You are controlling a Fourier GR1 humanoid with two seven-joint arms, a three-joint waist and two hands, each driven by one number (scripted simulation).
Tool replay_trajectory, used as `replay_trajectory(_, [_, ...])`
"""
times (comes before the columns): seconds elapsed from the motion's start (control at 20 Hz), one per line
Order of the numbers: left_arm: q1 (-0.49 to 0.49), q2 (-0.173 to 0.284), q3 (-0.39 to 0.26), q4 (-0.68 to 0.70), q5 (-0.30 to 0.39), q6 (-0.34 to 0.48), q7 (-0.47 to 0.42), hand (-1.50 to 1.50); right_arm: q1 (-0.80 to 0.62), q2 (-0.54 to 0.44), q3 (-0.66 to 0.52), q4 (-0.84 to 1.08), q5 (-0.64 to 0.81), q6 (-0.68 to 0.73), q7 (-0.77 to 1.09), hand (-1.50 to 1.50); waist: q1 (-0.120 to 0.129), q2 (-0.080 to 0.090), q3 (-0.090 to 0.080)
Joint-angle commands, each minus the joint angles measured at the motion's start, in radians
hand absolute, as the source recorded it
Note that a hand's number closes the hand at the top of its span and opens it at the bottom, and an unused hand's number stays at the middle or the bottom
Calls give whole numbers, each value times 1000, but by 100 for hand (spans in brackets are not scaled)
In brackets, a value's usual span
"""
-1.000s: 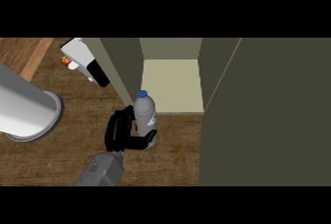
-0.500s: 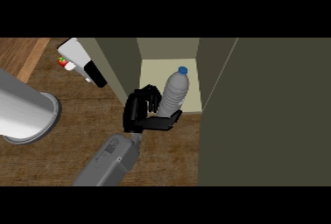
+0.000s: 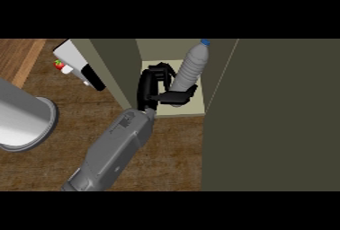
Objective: Pick up the bottled water, place it into the cabinet and close the cabinet
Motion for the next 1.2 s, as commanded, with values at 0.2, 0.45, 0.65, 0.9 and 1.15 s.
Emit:
replay_trajectory(0.2, [-222,0,43,278,14,11,28,150,-7,-13,-53,-69,-111,19,54,-150,-11,7,0])
replay_trajectory(0.45, [-274,23,52,452,-62,54,-2,150,-3,-17,-62,-60,-127,41,34,-150,-19,15,0])
replay_trajectory(0.65, [-283,0,118,525,-26,113,-54,150,-51,-11,-60,-31,-111,34,53,-150,-26,23,-1])
replay_trajectory(0.9, [-294,44,172,577,-6,62,-119,150,-35,-31,-96,-29,-135,76,13,-150,-44,25,-1])
replay_trajectory(1.15, [-342,29,131,644,-70,159,-154,-150,-50,10,-59,-5,-106,58,5,-150,-49,28,-1])
